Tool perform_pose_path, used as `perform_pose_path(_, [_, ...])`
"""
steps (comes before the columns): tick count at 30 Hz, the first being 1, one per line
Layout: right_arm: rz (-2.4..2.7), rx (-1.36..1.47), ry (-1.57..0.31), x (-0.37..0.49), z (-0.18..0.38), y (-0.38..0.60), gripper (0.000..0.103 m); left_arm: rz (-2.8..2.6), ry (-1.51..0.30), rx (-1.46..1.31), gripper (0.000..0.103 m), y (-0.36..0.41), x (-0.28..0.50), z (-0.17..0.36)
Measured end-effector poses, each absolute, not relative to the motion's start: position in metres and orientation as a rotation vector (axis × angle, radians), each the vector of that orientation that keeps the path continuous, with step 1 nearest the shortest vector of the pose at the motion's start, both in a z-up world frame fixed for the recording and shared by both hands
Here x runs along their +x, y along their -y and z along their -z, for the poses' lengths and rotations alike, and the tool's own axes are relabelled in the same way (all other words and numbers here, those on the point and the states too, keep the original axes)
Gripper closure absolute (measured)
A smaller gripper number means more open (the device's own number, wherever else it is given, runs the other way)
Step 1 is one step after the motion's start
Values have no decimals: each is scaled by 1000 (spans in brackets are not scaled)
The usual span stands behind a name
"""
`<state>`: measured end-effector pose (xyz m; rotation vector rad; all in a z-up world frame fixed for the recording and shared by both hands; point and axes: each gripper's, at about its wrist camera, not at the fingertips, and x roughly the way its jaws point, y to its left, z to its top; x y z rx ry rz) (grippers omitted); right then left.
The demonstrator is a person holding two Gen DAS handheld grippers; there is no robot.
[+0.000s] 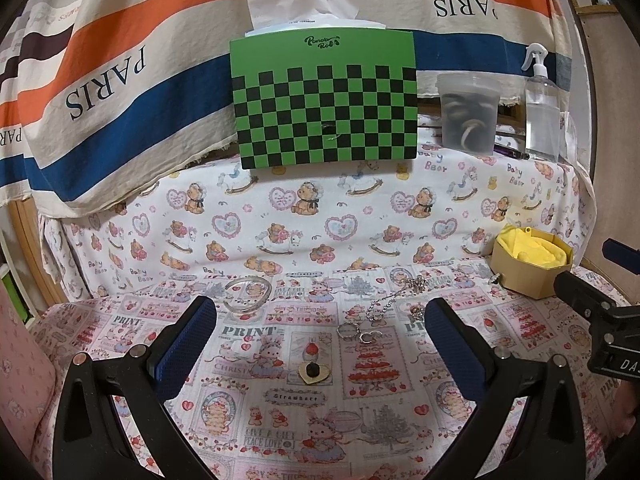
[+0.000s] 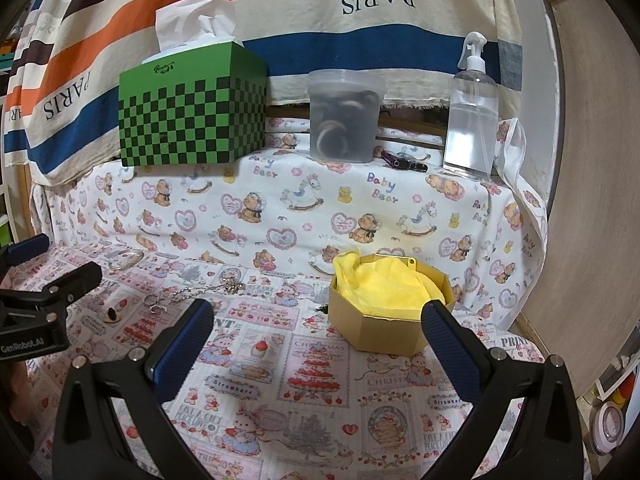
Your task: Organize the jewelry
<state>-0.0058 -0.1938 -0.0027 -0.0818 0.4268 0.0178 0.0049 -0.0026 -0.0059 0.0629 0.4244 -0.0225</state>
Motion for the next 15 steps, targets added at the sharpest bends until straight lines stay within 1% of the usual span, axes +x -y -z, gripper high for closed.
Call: perform_pose_path(15, [-17, -79, -428, -6, 3, 194, 0, 22, -425, 62, 0, 3, 5, 6])
